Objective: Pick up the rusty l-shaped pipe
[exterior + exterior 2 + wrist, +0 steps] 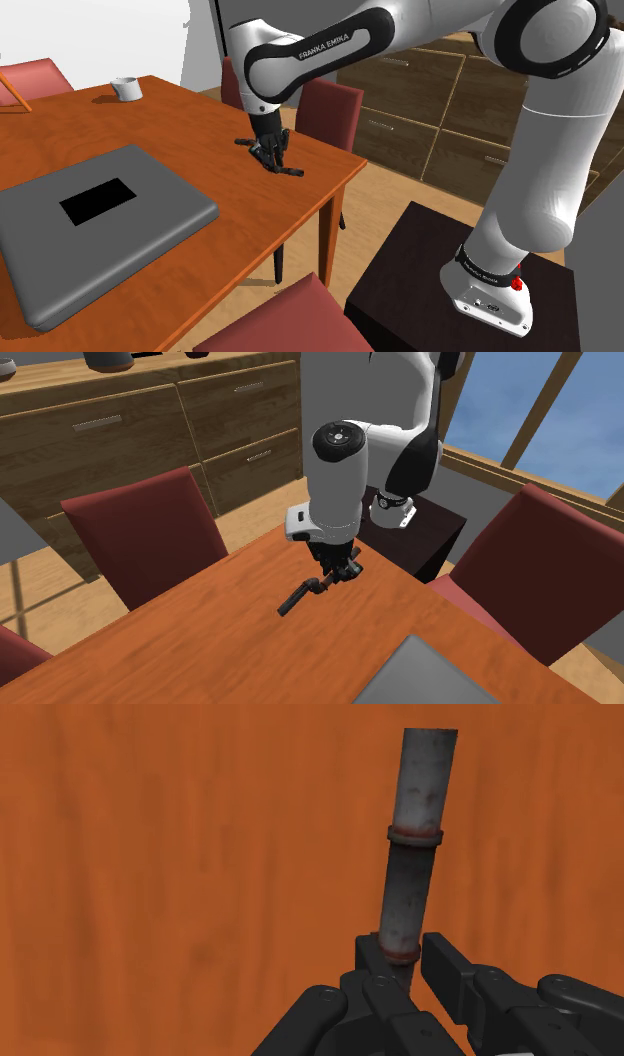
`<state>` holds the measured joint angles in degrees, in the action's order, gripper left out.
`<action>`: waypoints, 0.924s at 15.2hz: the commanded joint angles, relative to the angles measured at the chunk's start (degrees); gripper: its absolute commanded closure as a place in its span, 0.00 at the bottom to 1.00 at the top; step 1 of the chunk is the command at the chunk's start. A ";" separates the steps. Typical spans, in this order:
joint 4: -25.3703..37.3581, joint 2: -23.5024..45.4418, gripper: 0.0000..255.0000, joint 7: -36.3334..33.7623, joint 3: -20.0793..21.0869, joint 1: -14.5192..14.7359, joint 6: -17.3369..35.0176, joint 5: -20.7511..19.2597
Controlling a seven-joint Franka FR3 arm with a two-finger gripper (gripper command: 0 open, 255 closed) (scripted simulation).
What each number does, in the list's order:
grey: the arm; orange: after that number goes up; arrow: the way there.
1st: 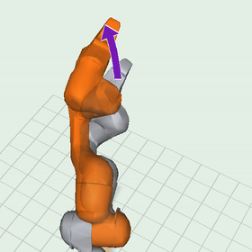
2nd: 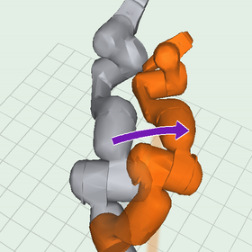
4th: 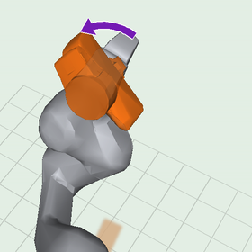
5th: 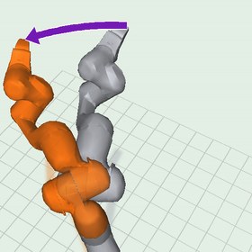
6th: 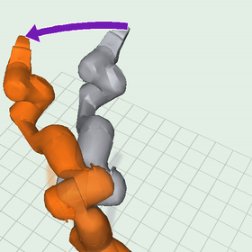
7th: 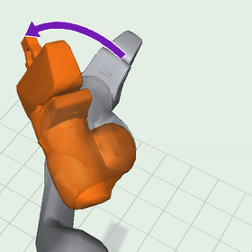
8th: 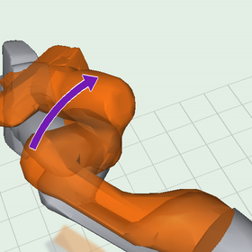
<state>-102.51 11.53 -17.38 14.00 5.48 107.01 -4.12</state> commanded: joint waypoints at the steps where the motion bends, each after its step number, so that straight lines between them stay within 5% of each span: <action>1: 1.03 -0.30 1.00 0.11 0.01 -0.02 -1.33 0.10; 14: 8.07 -1.51 1.00 0.53 0.14 0.03 -9.53 0.51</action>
